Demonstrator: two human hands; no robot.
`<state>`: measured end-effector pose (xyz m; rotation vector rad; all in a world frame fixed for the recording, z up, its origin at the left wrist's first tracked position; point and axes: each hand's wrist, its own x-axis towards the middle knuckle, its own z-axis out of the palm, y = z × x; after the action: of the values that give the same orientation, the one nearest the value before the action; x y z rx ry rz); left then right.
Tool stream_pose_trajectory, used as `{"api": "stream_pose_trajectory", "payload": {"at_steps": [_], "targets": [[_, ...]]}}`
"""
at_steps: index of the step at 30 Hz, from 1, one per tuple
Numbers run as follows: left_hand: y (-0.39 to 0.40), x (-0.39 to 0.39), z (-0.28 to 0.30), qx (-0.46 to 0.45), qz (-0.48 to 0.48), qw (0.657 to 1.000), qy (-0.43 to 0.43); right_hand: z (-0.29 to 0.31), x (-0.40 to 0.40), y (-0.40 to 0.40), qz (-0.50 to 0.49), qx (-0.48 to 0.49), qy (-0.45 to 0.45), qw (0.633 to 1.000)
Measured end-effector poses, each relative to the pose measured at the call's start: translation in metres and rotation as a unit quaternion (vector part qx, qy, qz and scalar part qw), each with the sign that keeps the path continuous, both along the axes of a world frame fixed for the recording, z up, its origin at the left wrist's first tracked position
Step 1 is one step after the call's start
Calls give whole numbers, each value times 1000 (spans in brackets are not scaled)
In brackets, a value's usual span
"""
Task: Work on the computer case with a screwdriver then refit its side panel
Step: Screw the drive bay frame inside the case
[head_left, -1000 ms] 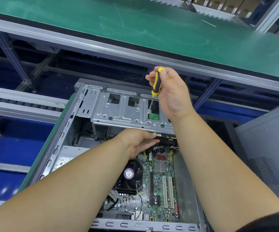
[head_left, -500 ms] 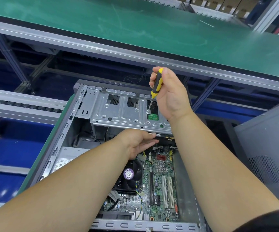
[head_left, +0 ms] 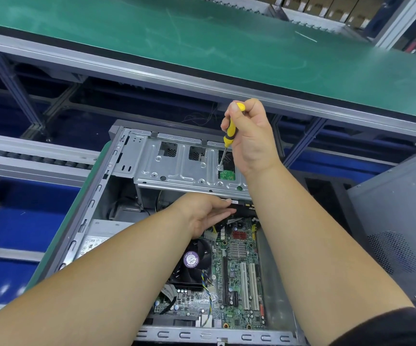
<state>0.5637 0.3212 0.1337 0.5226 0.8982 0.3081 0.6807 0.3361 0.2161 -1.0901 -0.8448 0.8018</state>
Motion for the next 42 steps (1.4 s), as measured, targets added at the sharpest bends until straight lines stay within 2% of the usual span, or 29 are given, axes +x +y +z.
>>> {"api": "stream_pose_trajectory", "payload": {"at_steps": [3, 5, 7, 9, 11, 15, 17, 24, 30, 32, 36, 40, 42], "targets": [[0, 0, 1, 1, -3, 1000, 5, 0, 0, -2, -17, -4, -3, 1000], [0, 0, 2, 2, -5, 1000, 7, 1, 0, -6, -41, -26, -43, 998], [0, -1, 3, 1, -9, 1000, 10, 4, 1, -12, -57, -53, -146, 986], [-1, -1, 5, 0, -15, 1000, 15, 9, 1, -22, -74, -89, -291, 950], [-2, -2, 9, 2, -18, 1000, 21, 18, 0, -34, -113, -100, -370, 917], [-6, -1, 14, 7, -6, 999, 31, 42, -1, -60, -188, -2, -305, 934], [-10, -2, 17, 22, 0, 999, 44, 53, 4, -76, -224, 16, -284, 932], [-29, -12, 30, 98, -48, 986, 125, 53, 25, -151, -353, -68, -239, 902], [-50, -12, 45, 227, -67, 965, 111, 35, 29, -211, -394, -111, -199, 890], [-56, -12, 52, 313, -74, 940, 117, 30, 32, -229, -387, -126, -192, 893], [-74, -16, 69, 485, -94, 861, 125, 20, 42, -264, -353, -135, -202, 904], [-107, -9, 77, 548, -113, 819, 129, 6, 60, -299, -331, -140, -192, 913], [-129, 3, 74, 561, -133, 808, 119, -6, 69, -315, -324, -146, -183, 917]]}}
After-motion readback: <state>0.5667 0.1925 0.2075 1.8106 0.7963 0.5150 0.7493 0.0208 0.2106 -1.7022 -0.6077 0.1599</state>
